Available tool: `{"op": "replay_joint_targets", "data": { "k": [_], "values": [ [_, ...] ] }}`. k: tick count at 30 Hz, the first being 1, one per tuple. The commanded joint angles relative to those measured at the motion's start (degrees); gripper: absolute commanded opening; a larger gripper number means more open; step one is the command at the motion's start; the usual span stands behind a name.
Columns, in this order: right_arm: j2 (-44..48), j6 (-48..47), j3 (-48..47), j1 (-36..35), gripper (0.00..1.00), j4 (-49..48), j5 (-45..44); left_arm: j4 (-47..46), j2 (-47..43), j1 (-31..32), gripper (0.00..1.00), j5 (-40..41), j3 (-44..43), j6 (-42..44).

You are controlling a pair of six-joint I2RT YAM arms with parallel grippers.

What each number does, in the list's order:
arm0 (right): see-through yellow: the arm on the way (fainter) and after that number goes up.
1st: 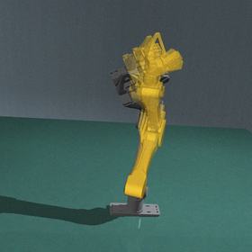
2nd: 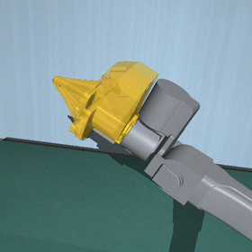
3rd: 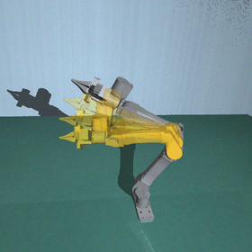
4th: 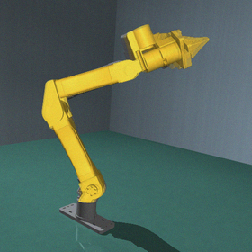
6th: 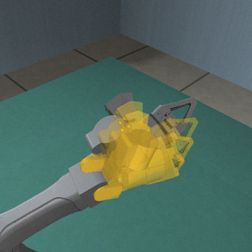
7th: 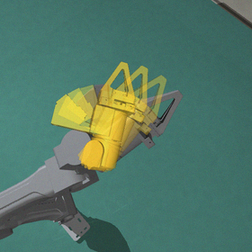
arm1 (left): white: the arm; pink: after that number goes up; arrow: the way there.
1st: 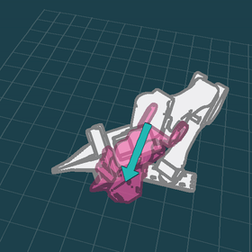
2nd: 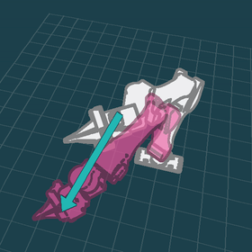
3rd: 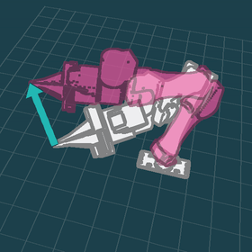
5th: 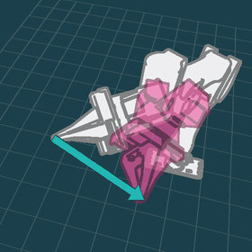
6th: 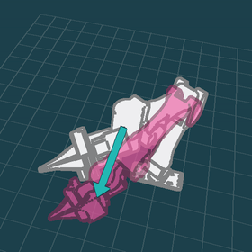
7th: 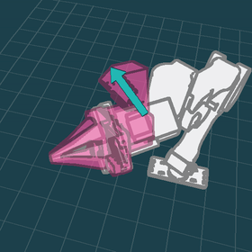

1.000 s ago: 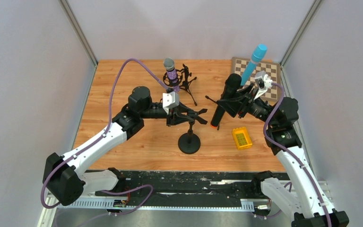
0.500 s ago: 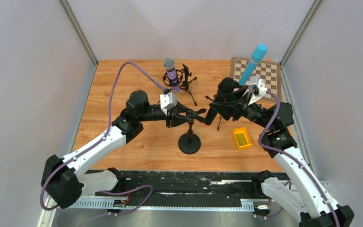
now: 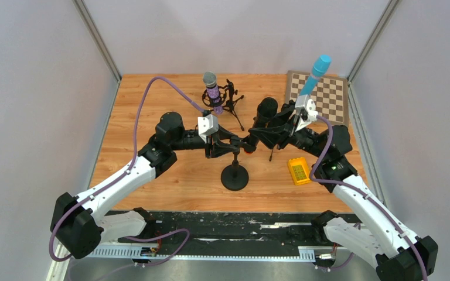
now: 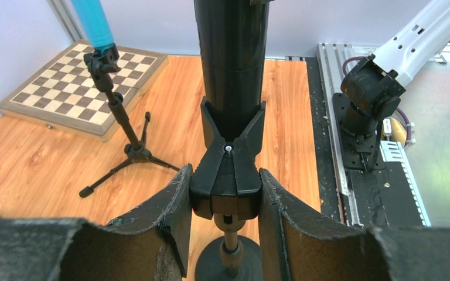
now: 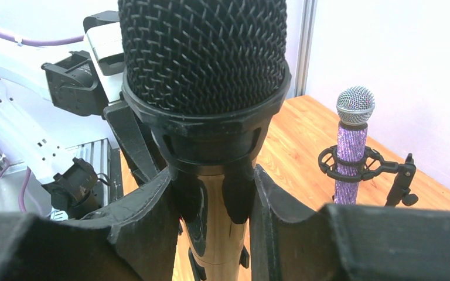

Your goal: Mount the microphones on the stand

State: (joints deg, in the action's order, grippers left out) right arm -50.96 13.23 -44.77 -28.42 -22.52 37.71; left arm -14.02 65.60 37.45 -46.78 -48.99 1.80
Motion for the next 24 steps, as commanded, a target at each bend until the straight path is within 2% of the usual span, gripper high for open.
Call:
{"op": "replay_joint_targets", "data": {
  "k": [1,6,17,24],
  "values": [
    [0.46,-1.15,0.20,-1.84,0.00,-6.18,-2.09,-0.45,-1.57,0.34,0.00,-0.55,0.43,0.30],
    [1.18,-2.38,2.03,-4.21,0.00,-7.30,-5.17,-0.48,-1.54,0.34,0.00,-0.30,0.48,0.31],
    [3.39,0.76,10.22,-7.13,0.00,-16.48,-13.36,-0.48,-1.53,0.34,0.00,0.62,0.82,0.31],
    [2.27,1.05,10.42,-7.59,0.00,-16.93,-13.26,-0.22,-1.32,0.36,0.00,0.58,0.60,0.26]
  ]
}}
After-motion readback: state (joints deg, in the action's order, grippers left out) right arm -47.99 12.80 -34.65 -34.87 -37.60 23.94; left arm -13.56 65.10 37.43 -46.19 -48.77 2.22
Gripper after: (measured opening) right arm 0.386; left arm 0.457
